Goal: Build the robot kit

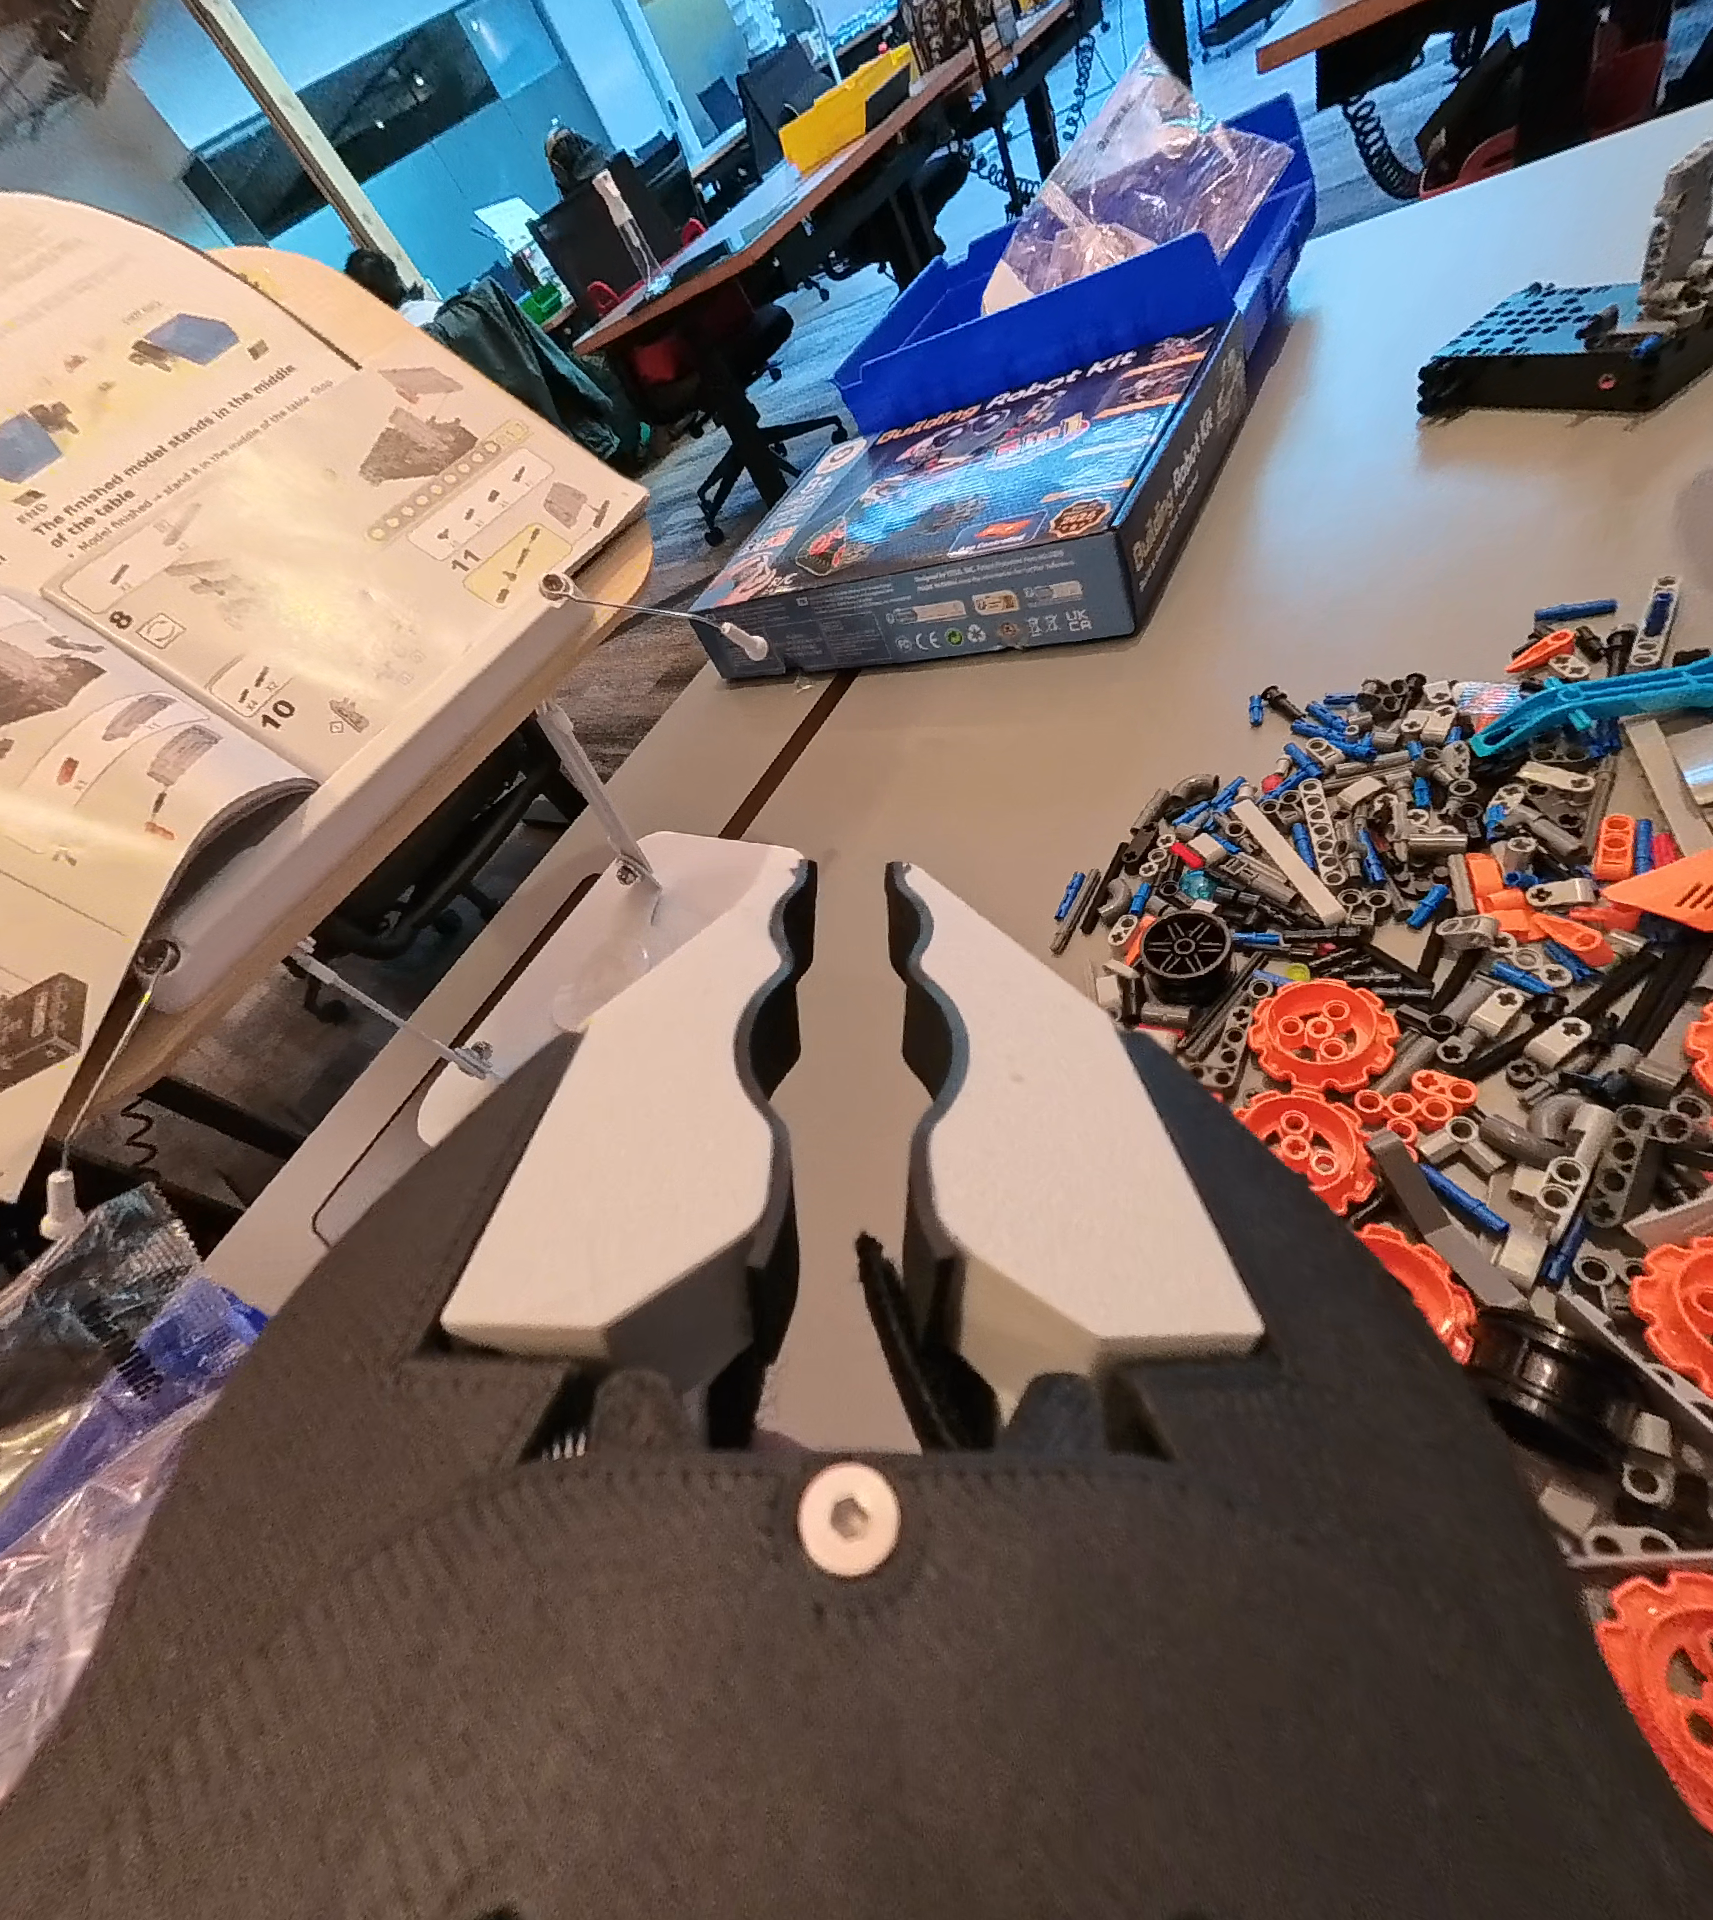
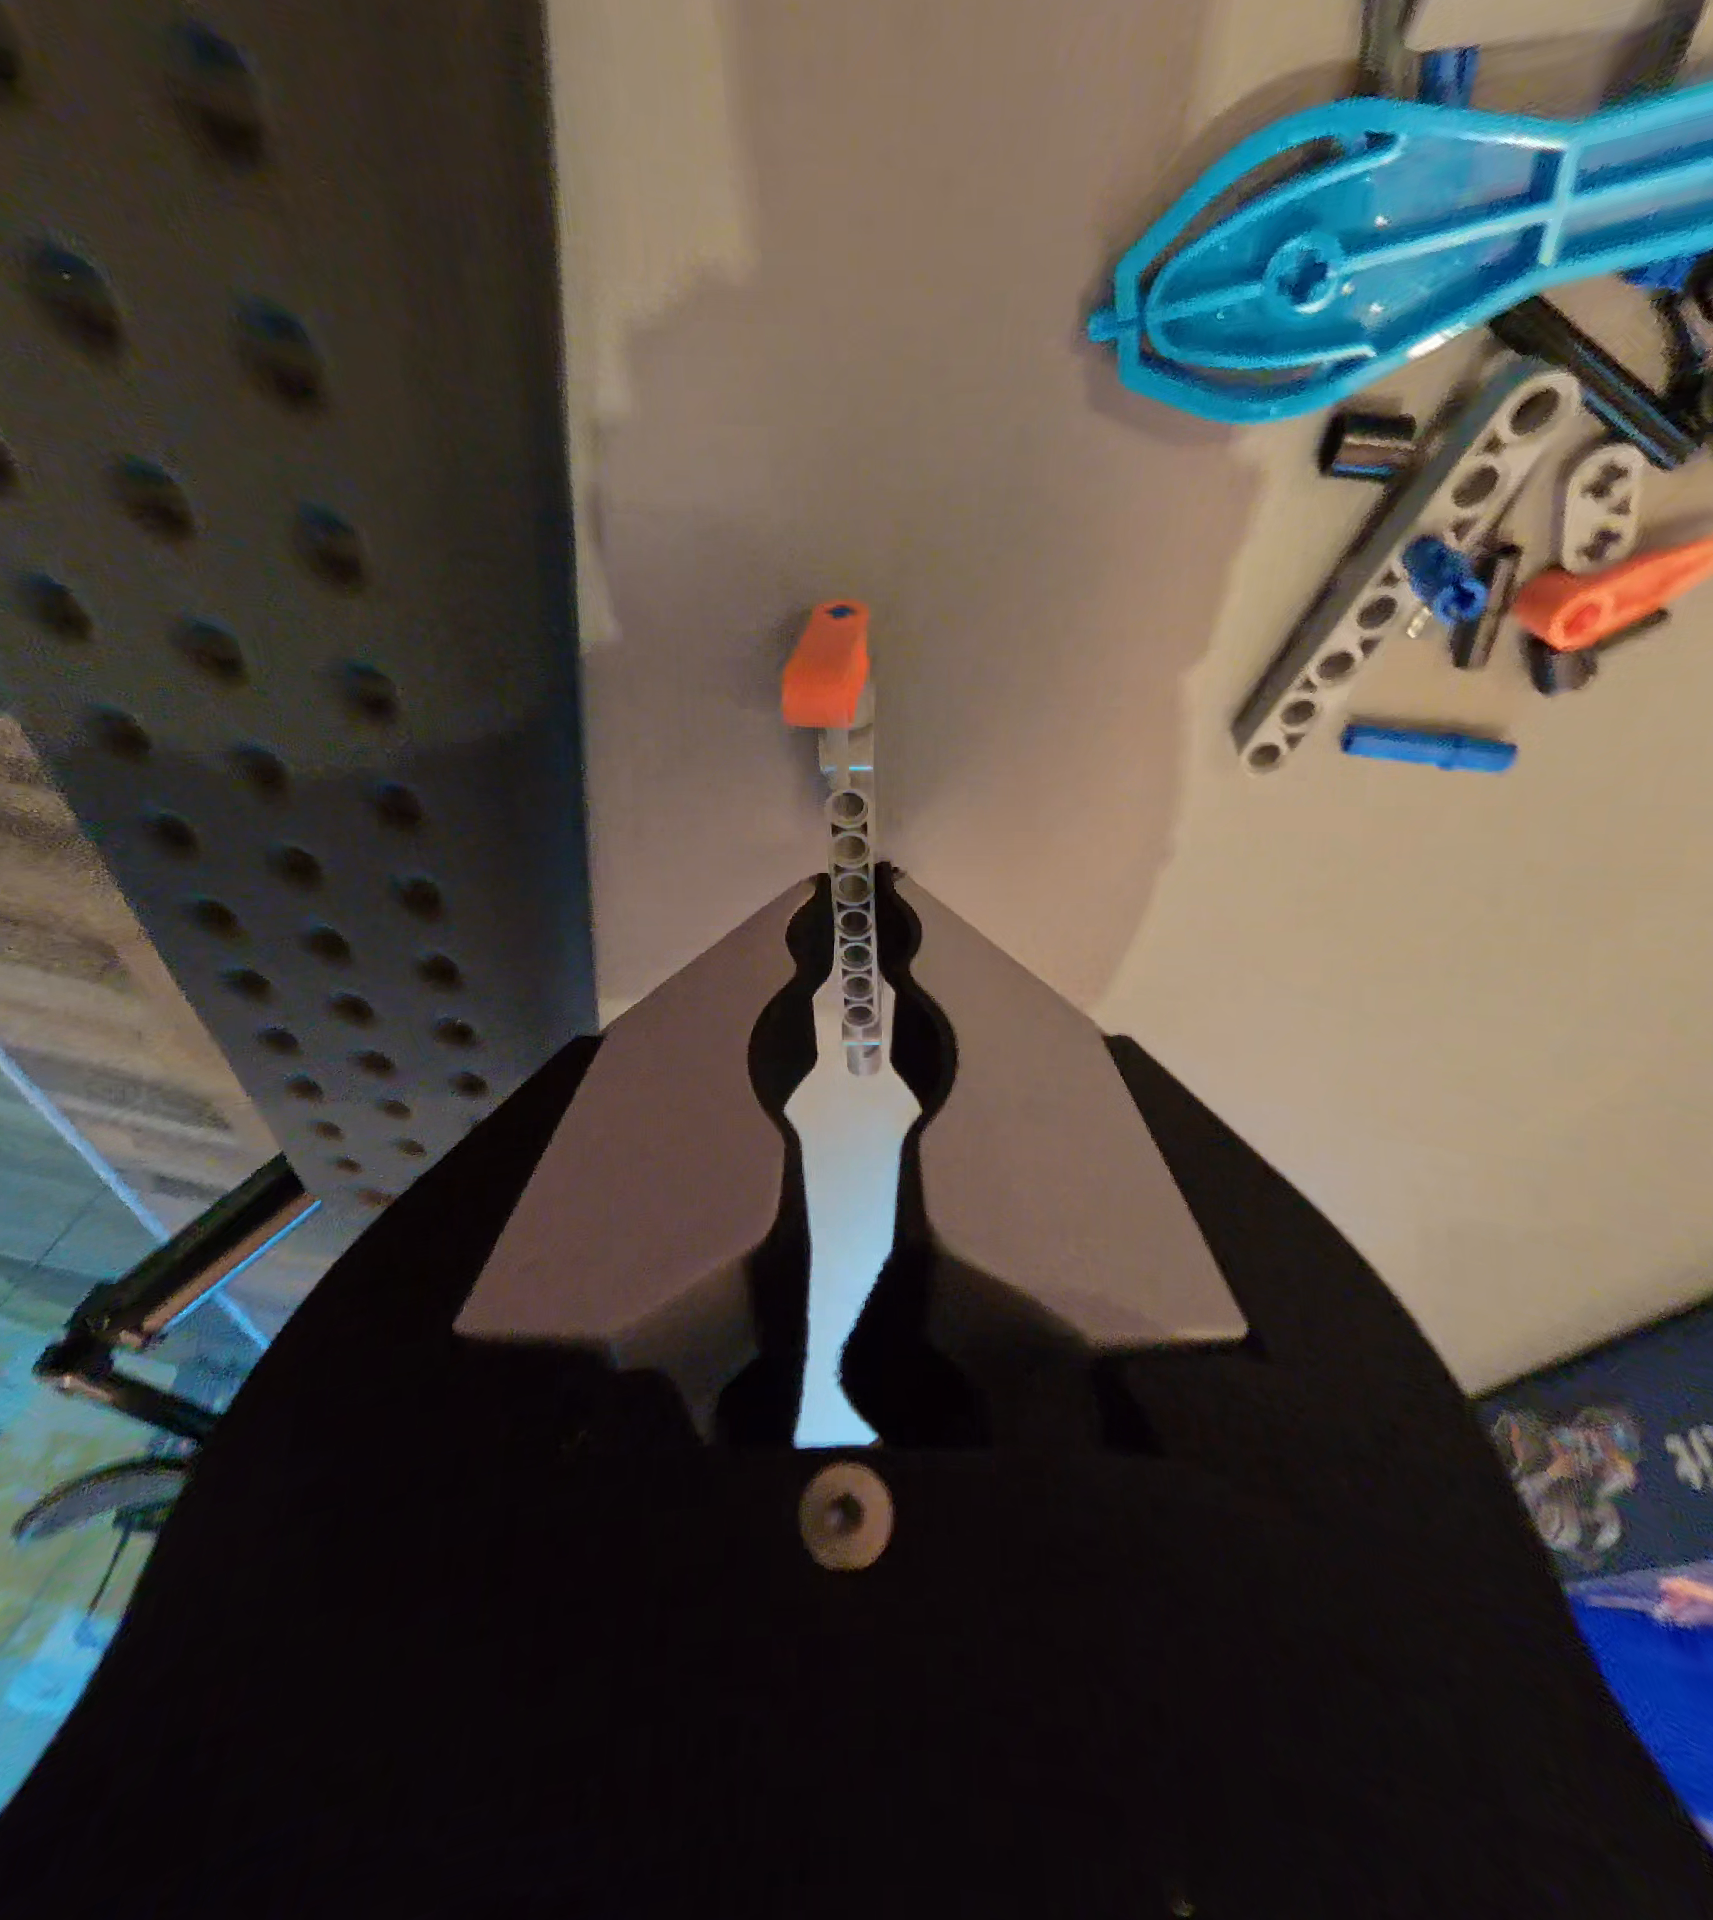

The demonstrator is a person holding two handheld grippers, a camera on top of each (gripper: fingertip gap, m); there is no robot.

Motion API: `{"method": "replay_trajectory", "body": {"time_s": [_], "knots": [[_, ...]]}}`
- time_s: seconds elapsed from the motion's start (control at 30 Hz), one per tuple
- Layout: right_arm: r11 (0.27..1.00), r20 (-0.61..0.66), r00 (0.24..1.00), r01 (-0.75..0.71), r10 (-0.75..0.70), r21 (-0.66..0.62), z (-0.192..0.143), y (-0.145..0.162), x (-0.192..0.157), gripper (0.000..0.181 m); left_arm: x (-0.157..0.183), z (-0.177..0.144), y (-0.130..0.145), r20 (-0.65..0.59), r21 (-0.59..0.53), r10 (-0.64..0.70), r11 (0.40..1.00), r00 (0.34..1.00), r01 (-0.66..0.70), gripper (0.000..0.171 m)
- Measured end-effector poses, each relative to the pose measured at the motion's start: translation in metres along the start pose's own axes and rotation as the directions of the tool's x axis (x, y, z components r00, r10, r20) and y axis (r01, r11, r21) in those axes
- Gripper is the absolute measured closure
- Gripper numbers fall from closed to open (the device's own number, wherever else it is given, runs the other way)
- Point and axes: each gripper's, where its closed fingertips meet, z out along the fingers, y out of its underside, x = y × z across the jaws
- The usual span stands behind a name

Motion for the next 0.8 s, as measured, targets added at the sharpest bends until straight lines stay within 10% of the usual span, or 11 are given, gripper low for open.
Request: {"method": "replay_trajectory", "body": {"time_s": [0.33,0.47,0.6,0.8], "knots": [[0.998,-0.068,0.996,0.06,-0.058,0.022,-0.022,-0.044,0.047,0.176,0.001,0.007,0.001,0.003,-0.017,0.001,1.0,1.0,-0.001,0.161],[0.967,-0.025,0.967,-0.251,0.252,0.038,-0.04,-0.009,0.057,0.176,0.002,0.006,0.001,-0.003,-0.014,0.001,1.0,1.0,-0.001,0.161],[0.785,0.066,0.788,-0.616,0.612,0.071,-0.032,0.029,0.066,0.176,0.004,0.006,0.001,-0.009,-0.013,0.004,1.0,1.0,-0.004,0.161],[0.631,0.11,0.628,-0.776,0.771,0.004,-0.002,0.035,0.071,0.176,0.008,0.007,-0.001,-0.018,-0.009,0.004,1.0,1.0,-0.004,0.161]]}}
